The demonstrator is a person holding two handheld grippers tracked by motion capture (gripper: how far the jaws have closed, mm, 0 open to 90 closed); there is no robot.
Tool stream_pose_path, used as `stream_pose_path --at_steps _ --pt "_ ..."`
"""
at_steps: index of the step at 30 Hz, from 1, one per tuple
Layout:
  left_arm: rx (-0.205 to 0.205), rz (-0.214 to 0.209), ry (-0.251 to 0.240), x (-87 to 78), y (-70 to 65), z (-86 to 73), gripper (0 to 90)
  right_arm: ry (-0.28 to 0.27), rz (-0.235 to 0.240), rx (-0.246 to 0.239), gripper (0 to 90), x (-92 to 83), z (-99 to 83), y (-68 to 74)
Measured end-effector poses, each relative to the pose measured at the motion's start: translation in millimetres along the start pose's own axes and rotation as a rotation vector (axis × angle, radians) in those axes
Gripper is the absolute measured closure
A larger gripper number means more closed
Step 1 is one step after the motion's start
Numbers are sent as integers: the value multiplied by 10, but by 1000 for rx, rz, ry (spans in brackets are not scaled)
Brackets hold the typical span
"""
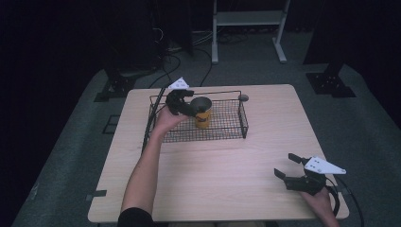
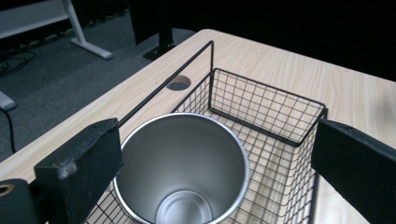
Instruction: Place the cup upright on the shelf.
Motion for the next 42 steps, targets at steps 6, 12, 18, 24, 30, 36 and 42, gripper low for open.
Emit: stream_pose_path --at_steps 6,12,18,24,30,36,42 --pt "0 -4 -5 -50 -59 -36 12 1 -1 1 139 0 -1 0" --pt "-2 -29 -27 -100 -184 -74 12 2 0 0 139 0 -2 2" --pt "13 -40 -33 -135 -277 -86 12 3 -2 -1 139 1 -2 2" --pt "10 -36 -34 -182 -321 -130 12 5 -3 -3 139 3 -4 4" --pt "7 -41 -50 -233 -363 -158 12 6 -4 -5 139 5 -4 4" --pt "4 -48 -40 -255 -413 -214 12 6 -5 -5 139 5 -4 3" --pt "25 -51 -62 -304 -496 -181 12 7 -5 -5 139 5 -4 3"
Point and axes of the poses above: each handheld gripper's, and its own axes: x roughly forward along the jaws, z roughly out of its top, y roughly to its left, the point moved 9 cm from there along x, roughly forward along the jaws, and after that the axes turned 4 degrees about -y, right-handed, at the moved point
